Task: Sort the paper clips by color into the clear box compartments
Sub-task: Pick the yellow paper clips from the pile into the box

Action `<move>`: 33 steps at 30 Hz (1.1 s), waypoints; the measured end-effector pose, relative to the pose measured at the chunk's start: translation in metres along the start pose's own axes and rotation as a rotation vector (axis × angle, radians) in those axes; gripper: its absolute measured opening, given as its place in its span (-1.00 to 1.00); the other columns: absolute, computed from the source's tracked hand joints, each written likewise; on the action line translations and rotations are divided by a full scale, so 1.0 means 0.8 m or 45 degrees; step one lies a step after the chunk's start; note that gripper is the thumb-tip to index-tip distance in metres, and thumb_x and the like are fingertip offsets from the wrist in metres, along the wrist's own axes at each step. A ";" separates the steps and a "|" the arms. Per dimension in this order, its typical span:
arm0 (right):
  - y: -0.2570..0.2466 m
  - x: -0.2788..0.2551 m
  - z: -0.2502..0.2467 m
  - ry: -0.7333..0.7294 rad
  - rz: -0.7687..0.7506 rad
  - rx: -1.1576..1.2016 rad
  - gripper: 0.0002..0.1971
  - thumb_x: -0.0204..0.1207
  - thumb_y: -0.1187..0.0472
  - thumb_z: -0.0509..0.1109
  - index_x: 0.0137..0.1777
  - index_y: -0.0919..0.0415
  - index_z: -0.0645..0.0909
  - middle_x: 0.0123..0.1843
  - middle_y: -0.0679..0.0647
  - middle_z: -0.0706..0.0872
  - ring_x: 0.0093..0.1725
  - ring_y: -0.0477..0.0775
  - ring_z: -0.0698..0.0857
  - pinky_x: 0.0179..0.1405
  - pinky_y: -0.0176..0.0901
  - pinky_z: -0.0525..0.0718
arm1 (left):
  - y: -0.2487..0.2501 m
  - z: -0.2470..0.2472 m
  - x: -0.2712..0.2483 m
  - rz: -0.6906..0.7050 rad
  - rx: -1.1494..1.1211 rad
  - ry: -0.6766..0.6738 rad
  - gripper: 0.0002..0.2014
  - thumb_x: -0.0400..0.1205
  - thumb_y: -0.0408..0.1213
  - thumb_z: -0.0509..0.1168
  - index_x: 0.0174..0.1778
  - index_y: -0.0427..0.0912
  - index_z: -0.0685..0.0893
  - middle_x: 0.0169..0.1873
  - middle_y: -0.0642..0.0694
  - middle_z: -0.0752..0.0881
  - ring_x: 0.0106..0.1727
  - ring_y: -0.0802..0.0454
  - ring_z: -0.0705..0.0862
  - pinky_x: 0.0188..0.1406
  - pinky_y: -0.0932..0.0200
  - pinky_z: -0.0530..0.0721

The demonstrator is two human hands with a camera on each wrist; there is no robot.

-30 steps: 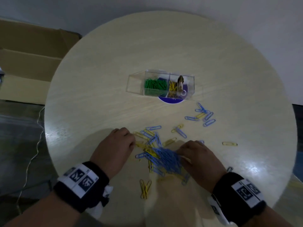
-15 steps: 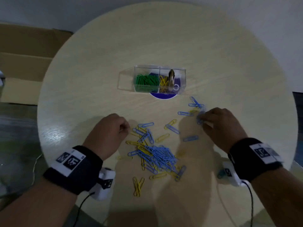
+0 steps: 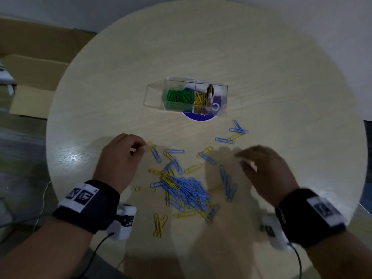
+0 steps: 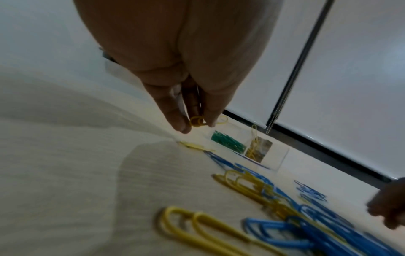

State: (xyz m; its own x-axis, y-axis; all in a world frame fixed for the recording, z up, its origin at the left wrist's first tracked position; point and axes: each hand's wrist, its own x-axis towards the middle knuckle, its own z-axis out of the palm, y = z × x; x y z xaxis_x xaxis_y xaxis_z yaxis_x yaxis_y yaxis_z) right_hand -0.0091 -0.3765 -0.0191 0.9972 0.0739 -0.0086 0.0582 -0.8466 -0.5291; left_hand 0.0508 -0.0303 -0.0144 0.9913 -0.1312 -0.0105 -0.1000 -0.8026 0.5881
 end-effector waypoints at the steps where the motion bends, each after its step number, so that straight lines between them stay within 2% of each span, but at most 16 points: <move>1: 0.005 0.020 -0.002 0.029 -0.005 -0.048 -0.74 0.37 0.39 0.49 0.01 0.09 0.78 -0.04 0.12 0.78 -0.09 0.27 0.71 -0.04 -0.05 0.64 | 0.000 -0.002 -0.002 0.003 0.031 -0.002 -0.96 0.61 -0.29 0.38 -0.10 -0.08 0.73 -0.16 0.01 0.68 -0.15 0.08 0.67 -0.08 0.17 0.64; 5: 0.007 0.067 0.002 -0.060 -0.067 -0.231 -0.72 0.34 0.44 0.45 0.00 0.16 0.79 -0.06 0.26 0.76 -0.15 0.41 0.69 -0.07 0.08 0.66 | -0.014 -0.005 -0.009 0.085 0.184 -0.129 -0.89 0.56 -0.12 0.31 -0.11 -0.01 0.72 -0.22 0.02 0.72 -0.14 -0.02 0.69 -0.06 0.10 0.59; 8: 0.007 0.072 0.000 -0.139 0.067 -0.266 -0.81 0.39 0.33 0.42 -0.05 0.13 0.77 -0.08 0.25 0.72 -0.07 0.38 0.69 -0.07 0.05 0.64 | -0.022 -0.006 -0.010 0.074 0.264 -0.191 -0.87 0.57 -0.11 0.31 -0.09 -0.01 0.73 -0.23 -0.02 0.72 -0.12 -0.09 0.68 -0.08 0.07 0.60; 13: 0.010 0.054 -0.006 -0.207 0.161 -0.289 -0.96 0.38 0.27 0.44 -0.20 0.21 0.71 -0.22 0.29 0.67 -0.17 0.39 0.68 -0.15 0.05 0.61 | -0.024 -0.013 -0.008 -0.019 0.219 -0.091 -0.96 0.61 -0.25 0.37 -0.08 -0.04 0.71 -0.22 -0.02 0.68 -0.16 -0.03 0.63 -0.10 0.06 0.60; 16: 0.009 0.044 -0.005 -0.245 0.261 -0.200 -0.97 0.35 0.26 0.45 -0.25 0.13 0.65 -0.24 0.20 0.60 -0.18 0.37 0.67 -0.15 -0.02 0.57 | -0.024 -0.011 -0.004 -0.112 0.151 -0.031 -0.96 0.58 -0.25 0.40 -0.09 -0.04 0.72 -0.20 -0.01 0.74 -0.15 0.01 0.68 -0.07 0.10 0.65; 19: -0.005 0.041 -0.002 -0.191 0.211 -0.135 -0.93 0.37 0.26 0.46 -0.20 0.10 0.64 -0.20 0.18 0.67 -0.15 0.33 0.68 -0.14 -0.01 0.59 | -0.023 -0.003 -0.004 -0.132 0.184 -0.056 -0.91 0.56 -0.22 0.43 -0.04 -0.06 0.76 -0.16 -0.05 0.79 -0.09 -0.05 0.74 -0.03 0.08 0.68; 22: -0.031 0.052 0.004 -0.135 0.010 -0.041 -0.82 0.40 0.29 0.46 -0.03 0.05 0.71 -0.16 0.09 0.72 -0.14 0.19 0.70 -0.12 -0.06 0.62 | -0.020 0.000 -0.007 -0.129 0.269 -0.096 -0.83 0.58 -0.20 0.42 0.07 -0.11 0.76 -0.08 -0.11 0.77 -0.02 -0.12 0.72 0.01 0.04 0.65; 24: -0.046 0.065 0.012 -0.202 -0.152 -0.096 -0.80 0.44 0.29 0.44 0.03 0.06 0.75 -0.15 0.10 0.70 -0.13 0.18 0.69 -0.12 -0.11 0.56 | -0.018 -0.002 -0.007 -0.137 0.307 -0.135 -0.83 0.60 -0.23 0.39 0.09 -0.12 0.74 -0.08 -0.12 0.72 -0.02 -0.13 0.70 -0.01 0.05 0.59; 26: -0.056 0.079 0.019 -0.319 -0.229 -0.167 -0.80 0.45 0.30 0.43 0.04 0.11 0.76 -0.12 0.16 0.70 -0.09 0.27 0.68 -0.07 -0.05 0.56 | -0.016 -0.003 -0.003 -0.152 0.311 -0.180 -0.85 0.59 -0.28 0.39 0.05 -0.14 0.73 -0.11 -0.10 0.64 -0.04 -0.14 0.68 -0.03 0.04 0.57; 29: -0.062 0.091 0.025 -0.449 -0.180 -0.206 -0.84 0.44 0.28 0.44 0.00 0.18 0.74 -0.06 0.24 0.67 -0.03 0.35 0.66 -0.03 0.04 0.56 | -0.012 -0.004 0.002 -0.173 0.308 -0.258 -0.90 0.56 -0.31 0.38 -0.03 -0.13 0.70 -0.13 -0.06 0.55 -0.08 -0.14 0.64 -0.08 0.06 0.53; 33: -0.061 0.095 0.024 -0.528 -0.010 -0.234 -0.91 0.44 0.20 0.46 -0.10 0.20 0.68 0.00 0.23 0.56 -0.04 0.31 0.62 -0.03 0.02 0.55 | -0.009 -0.005 -0.001 -0.139 0.377 -0.300 -0.92 0.59 -0.27 0.35 -0.03 -0.12 0.67 -0.12 -0.10 0.67 -0.07 -0.14 0.65 -0.16 0.07 0.51</move>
State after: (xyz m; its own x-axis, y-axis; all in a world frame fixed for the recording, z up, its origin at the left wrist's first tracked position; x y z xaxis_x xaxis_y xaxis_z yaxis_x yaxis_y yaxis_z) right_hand 0.0632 -0.3196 -0.0102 0.8962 0.2535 -0.3641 0.1101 -0.9221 -0.3709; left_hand 0.0515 -0.0219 -0.0156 0.9542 -0.1382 -0.2654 -0.0496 -0.9478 0.3151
